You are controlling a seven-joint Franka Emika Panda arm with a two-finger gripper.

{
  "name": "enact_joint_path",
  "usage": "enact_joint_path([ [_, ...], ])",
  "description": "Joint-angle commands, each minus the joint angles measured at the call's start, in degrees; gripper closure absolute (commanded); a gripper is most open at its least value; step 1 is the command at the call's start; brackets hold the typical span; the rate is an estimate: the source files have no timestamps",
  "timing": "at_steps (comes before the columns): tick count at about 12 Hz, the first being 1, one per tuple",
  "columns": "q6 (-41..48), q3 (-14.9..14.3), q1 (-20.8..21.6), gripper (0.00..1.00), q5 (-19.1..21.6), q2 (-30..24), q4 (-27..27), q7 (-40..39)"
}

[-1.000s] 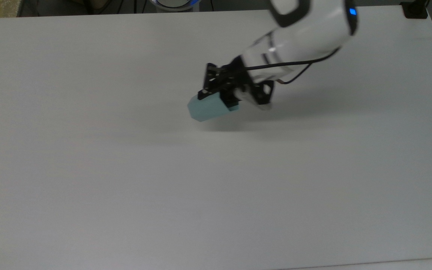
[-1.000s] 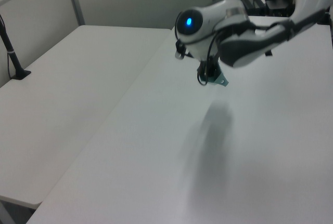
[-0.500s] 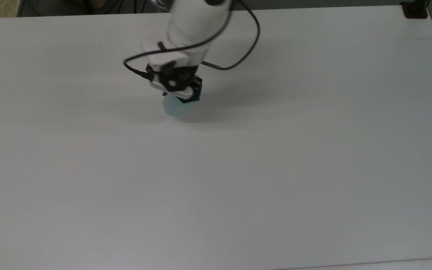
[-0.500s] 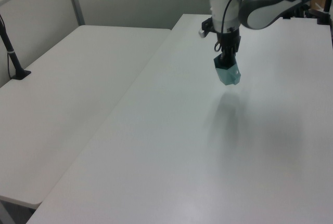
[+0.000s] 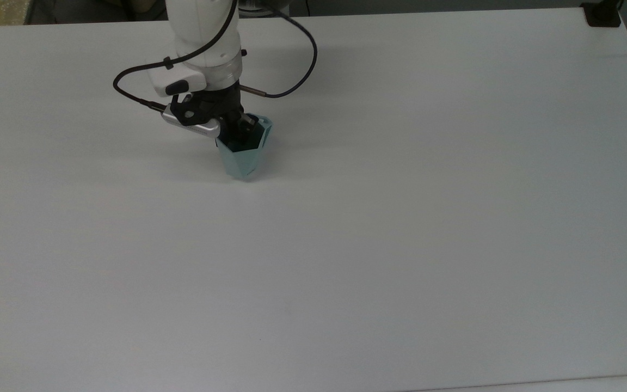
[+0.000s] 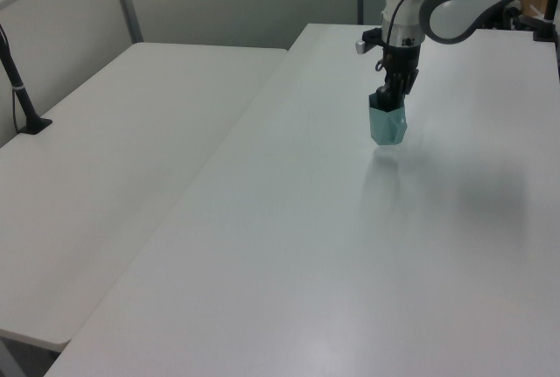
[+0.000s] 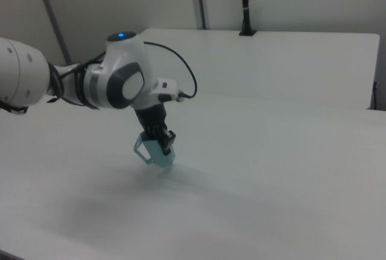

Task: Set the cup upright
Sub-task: 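Lift and rotate the cup so its base faces the table, then lower the cup base onto the table and open the gripper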

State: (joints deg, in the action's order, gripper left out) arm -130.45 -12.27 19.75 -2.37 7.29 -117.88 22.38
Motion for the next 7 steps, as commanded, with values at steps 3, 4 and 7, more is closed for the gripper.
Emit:
enact_joint_path([
  [3, -2.88, 0.84, -0.76, 1.00, 2.98, -0.17, -2.27, -1.47],
  [4, -2.36, 0.84, -0.85, 1.00, 2.90, 0.18, -2.09, -1.55],
  [7, -1.91, 0.84, -1.73, 0.55, 4.99, 0.36, -1.56, -1.99],
])
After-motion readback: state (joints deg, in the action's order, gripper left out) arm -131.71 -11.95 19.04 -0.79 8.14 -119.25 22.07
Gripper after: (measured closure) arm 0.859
